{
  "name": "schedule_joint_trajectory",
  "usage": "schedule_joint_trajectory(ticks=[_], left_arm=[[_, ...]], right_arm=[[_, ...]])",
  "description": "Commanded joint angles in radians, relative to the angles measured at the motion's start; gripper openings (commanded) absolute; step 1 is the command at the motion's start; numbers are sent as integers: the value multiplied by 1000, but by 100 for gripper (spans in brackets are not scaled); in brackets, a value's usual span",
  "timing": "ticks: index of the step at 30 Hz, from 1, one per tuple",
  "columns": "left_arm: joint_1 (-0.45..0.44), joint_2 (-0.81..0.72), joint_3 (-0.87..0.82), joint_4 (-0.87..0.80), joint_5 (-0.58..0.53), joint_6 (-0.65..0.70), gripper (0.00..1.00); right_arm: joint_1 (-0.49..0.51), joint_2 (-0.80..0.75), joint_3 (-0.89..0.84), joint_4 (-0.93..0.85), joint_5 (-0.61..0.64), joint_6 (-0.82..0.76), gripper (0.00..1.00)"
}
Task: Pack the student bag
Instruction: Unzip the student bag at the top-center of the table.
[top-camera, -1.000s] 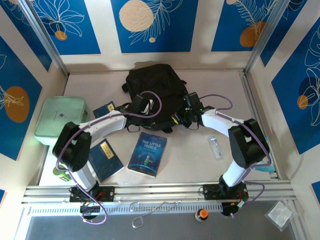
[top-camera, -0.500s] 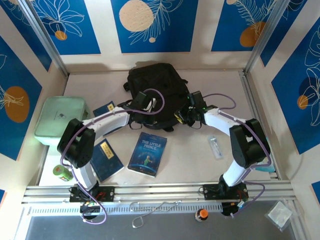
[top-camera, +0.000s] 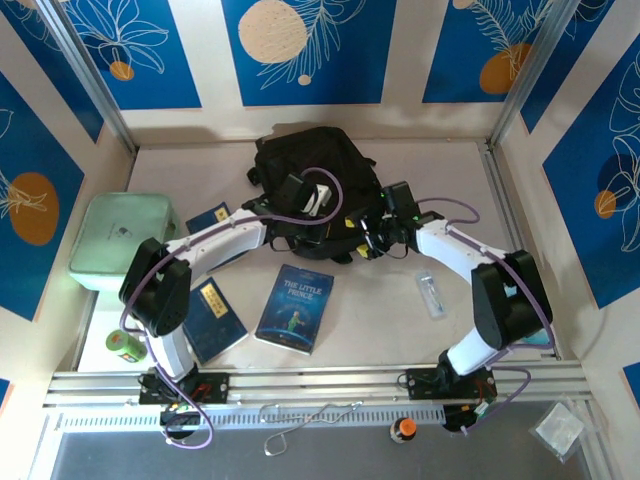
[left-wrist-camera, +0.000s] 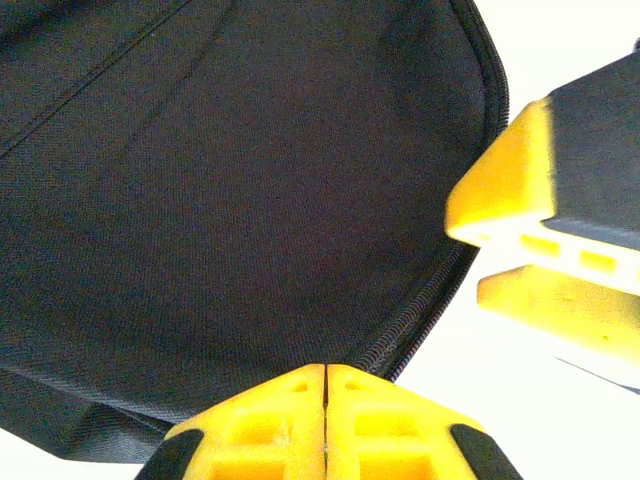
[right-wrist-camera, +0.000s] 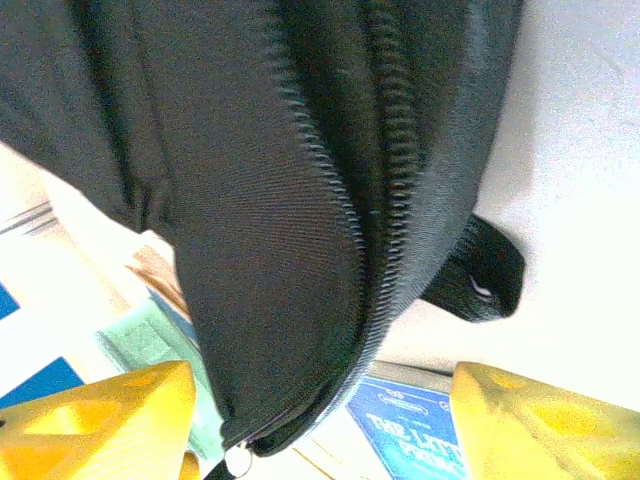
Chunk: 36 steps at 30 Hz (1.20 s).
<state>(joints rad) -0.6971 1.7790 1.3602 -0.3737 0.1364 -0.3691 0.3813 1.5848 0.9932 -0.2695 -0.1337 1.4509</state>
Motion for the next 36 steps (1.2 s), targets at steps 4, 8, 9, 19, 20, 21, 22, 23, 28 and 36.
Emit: schedule_joint_trajectory(ticks=[4,8,9,19,20,21,22,23,28,36], left_arm=[[-16,-16,-56,68,25,-37,0],[-16,-34,-95,75,5,-44,0],[-15,-41,-107,77,0,-44,0],[-14,-148,-254,62,-167,-69,0],[-13,-149,-268,59,-185,-74,0],[-11,-149,-280,53,-203,-81,0],[-9,-145,-288,44,-219,-88,0],[-7,-141,-292,36,-233,-95,0],[16,-124,-314,21,-279,-142,0],[52,-89,-307,35,-275,-160,0]], right_arm=[[43,120,113,-107,-43,91,68],[60,163,154,-123,-13,92,62],[61,174,163,-126,-9,89,56],[51,161,164,-102,49,45,8],[51,156,159,-95,49,44,8],[50,151,156,-91,51,42,6],[50,146,152,-86,50,39,6],[48,142,150,-82,51,37,5],[42,98,119,-58,69,24,4],[31,46,79,-33,67,4,2]])
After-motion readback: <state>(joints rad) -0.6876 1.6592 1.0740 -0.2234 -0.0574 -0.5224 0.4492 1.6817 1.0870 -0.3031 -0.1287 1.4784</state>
